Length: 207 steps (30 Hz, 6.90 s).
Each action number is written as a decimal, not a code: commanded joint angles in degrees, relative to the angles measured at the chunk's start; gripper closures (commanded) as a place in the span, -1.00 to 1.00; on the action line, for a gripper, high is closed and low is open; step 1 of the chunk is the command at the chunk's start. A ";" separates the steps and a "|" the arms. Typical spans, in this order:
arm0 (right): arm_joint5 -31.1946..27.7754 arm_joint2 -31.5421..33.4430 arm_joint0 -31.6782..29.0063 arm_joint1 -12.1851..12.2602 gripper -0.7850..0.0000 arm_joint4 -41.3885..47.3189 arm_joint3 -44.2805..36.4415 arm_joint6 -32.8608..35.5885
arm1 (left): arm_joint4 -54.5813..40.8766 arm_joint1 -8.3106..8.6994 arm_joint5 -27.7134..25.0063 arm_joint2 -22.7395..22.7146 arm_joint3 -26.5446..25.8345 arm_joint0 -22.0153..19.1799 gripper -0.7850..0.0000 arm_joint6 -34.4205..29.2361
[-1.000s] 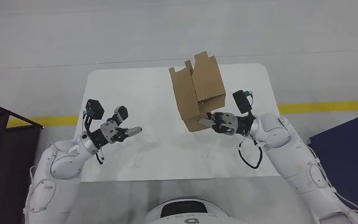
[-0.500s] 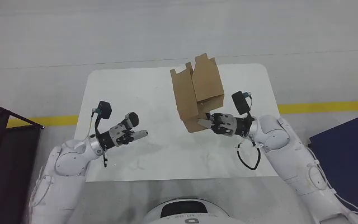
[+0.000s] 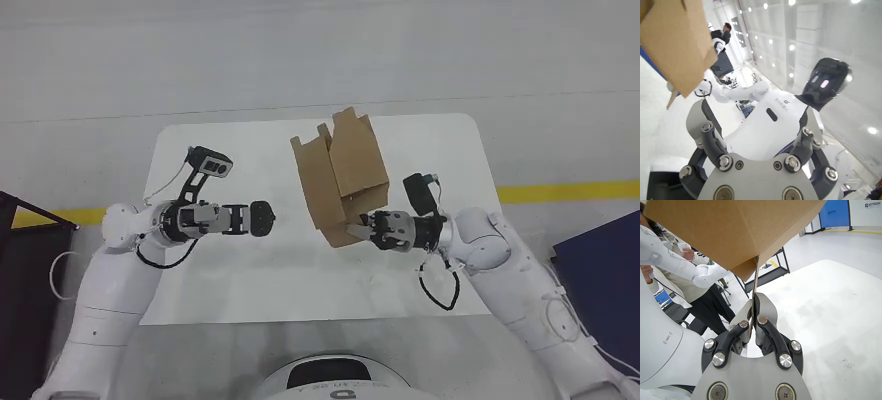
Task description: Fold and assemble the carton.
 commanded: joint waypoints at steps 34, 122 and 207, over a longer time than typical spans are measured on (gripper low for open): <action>0.01 -1.08 -0.55 2.21 1.00 3.21 -0.99 0.57 | 17.31 -4.19 -16.99 14.17 8.73 -9.95 1.00 19.79; 0.01 17.86 -11.63 5.05 -1.00 4.52 -2.87 -9.61 | 226.68 6.00 30.54 -3.61 -35.76 -0.93 1.00 140.88; 10.47 1.28 1.07 3.48 -0.39 24.36 1.13 5.49 | 220.67 11.22 22.10 4.30 -27.45 -4.27 1.00 140.57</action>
